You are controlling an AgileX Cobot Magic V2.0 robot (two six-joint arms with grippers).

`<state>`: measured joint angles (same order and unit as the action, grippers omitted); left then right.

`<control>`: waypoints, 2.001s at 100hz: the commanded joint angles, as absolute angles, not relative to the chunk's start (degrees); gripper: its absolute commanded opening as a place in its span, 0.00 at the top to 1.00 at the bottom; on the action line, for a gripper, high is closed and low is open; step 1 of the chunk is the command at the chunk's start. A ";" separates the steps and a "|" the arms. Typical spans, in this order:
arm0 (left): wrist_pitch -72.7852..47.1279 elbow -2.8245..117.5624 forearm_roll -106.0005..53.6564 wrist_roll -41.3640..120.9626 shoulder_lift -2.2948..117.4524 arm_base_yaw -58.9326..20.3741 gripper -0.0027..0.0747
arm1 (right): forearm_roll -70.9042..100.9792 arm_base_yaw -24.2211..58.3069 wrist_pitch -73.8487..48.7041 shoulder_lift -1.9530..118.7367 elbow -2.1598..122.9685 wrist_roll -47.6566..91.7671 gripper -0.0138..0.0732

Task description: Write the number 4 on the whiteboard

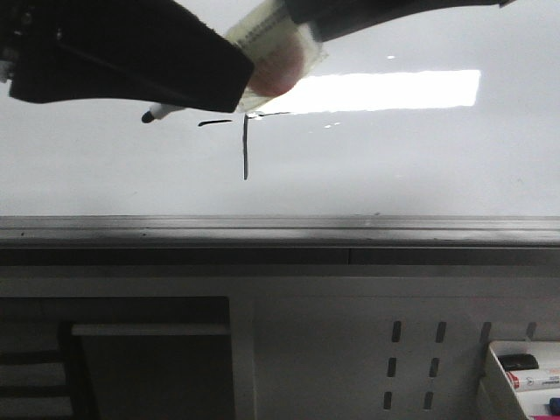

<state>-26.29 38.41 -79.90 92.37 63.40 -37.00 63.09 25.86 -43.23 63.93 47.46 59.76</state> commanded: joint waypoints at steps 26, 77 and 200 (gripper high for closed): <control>-26.62 40.43 -81.42 92.51 62.94 -37.59 0.63 | 64.82 25.57 -44.66 62.76 49.57 59.56 0.89; -26.69 40.43 -81.42 92.27 62.94 -37.59 0.99 | 65.77 25.57 -44.89 62.76 49.57 59.56 0.66; 18.70 43.32 -96.55 81.28 72.71 -37.39 0.99 | 66.07 10.55 -40.70 52.35 43.68 58.18 0.36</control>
